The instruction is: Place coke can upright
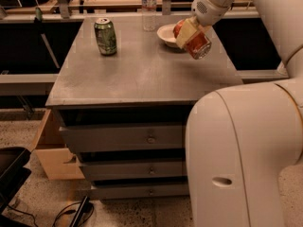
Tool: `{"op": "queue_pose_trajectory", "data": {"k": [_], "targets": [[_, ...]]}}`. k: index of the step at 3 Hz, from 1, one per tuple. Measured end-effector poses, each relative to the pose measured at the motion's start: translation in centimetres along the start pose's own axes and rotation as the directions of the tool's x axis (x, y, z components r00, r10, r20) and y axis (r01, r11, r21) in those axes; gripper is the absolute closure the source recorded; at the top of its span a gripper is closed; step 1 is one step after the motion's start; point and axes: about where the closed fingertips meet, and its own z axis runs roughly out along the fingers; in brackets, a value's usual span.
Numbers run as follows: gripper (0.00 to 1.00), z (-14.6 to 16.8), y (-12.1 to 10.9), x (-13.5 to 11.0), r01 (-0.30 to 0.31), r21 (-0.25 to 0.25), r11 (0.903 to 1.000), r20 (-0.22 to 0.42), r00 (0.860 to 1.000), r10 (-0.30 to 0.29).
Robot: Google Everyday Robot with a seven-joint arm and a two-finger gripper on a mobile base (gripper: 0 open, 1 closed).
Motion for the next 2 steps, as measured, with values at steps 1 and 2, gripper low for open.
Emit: {"op": "queue_pose_trajectory", "data": {"k": [1, 2], "targets": [[1.0, -1.8, -0.4, -0.4, 0.108, -0.07, 0.9916, 0.155, 0.983, -0.096], [1.0, -2.9, -0.5, -0.1, 0.189, -0.137, 0.9723, 0.298, 0.944, -0.142]]}}
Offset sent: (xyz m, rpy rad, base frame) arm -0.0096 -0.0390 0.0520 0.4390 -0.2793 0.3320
